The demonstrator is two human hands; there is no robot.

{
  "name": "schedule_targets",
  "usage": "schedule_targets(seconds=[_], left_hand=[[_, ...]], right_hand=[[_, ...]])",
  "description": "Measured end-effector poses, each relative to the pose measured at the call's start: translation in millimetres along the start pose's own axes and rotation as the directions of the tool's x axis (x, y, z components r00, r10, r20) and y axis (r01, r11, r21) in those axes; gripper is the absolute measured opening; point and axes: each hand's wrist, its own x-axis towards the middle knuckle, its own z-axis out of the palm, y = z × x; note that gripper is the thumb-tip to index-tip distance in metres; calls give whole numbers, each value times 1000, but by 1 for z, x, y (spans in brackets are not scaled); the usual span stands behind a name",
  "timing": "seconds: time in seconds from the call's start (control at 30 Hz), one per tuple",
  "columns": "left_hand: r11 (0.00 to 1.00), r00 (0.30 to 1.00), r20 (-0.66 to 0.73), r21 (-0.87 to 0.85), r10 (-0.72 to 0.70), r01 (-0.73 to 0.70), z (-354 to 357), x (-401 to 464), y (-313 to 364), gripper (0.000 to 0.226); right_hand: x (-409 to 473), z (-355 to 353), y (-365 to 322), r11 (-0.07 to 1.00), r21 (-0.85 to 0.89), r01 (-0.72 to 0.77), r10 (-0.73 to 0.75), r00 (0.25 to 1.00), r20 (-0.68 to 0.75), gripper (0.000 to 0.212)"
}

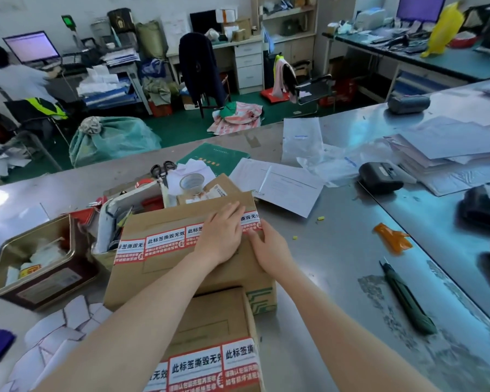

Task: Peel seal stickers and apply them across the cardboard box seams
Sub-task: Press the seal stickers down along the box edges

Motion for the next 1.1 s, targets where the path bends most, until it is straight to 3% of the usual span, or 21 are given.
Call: schedule_targets(seconds=[0.1,0.2,0.3,0.37,0.53,0.9,1.0,1.1], left_hand=[[1000,1000,-10,-9,-1,1,1,-1,0,46],[999,1000,-15,-49,-8,7,0,-1,0,45],[990,999,-20,-140,-27,24,-2,0,0,44],[983,999,-15,-179,-37,34,-3,1,0,44],[983,999,-9,-183,-31,29,-5,-1,-1,46],[982,1000,11,-191,-8,10,0,1,-6,48],[984,998,52,-172,-33,41,-4,-9,-17,48],[991,985,110,11,-135,135,-11,-24,-37,51]], right_hand=[[-6,2,4,995,-96,2,-15,991,-135,22],[-10,0,6,981,-195,-19,-25,976,-217,30],[-8,-8,0,984,-177,-36,-9,969,-247,36],[-1,-12,-6,993,-119,-17,-11,972,-235,20],[7,-2,-17,975,-194,106,-118,992,-54,25],[-2,10,-5,881,-457,119,-218,961,-170,15],[-1,15,-13,742,-630,229,-359,929,-86,29],[4,31,-26,640,-662,390,-332,917,220,39]])
